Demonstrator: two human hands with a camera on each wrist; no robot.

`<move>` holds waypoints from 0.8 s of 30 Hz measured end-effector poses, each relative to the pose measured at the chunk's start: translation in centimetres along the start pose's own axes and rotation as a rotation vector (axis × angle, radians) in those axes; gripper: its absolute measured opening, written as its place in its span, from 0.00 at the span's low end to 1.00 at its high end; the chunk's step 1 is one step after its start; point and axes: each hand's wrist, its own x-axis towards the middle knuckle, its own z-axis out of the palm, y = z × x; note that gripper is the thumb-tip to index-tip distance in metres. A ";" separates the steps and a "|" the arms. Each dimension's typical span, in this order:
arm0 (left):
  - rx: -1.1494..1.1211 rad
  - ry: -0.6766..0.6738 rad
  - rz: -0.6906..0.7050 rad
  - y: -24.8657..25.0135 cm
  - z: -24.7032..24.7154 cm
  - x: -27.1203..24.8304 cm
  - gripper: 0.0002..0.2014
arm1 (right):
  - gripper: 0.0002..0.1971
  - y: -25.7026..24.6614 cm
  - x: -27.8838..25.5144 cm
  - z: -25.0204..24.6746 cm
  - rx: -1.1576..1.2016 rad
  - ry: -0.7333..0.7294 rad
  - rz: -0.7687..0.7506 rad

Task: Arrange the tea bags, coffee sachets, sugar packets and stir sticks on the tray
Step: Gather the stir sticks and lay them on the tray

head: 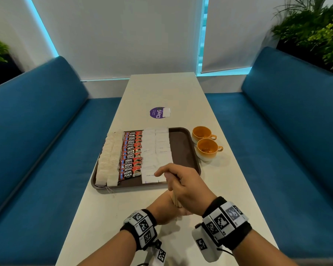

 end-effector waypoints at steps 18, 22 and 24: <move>-0.162 -0.020 -0.093 1.9 -0.8 -0.8 0.08 | 0.17 -0.7 0.6 -1.8 -0.420 -0.194 0.033; -0.325 0.092 -0.083 1.7 -1.5 -1.5 0.10 | 0.39 -0.8 -0.2 -3.3 -0.108 -0.023 -0.019; -0.399 0.138 -0.094 1.7 -1.5 -1.9 0.13 | 0.46 -0.5 -0.4 -3.9 -0.037 0.017 -0.010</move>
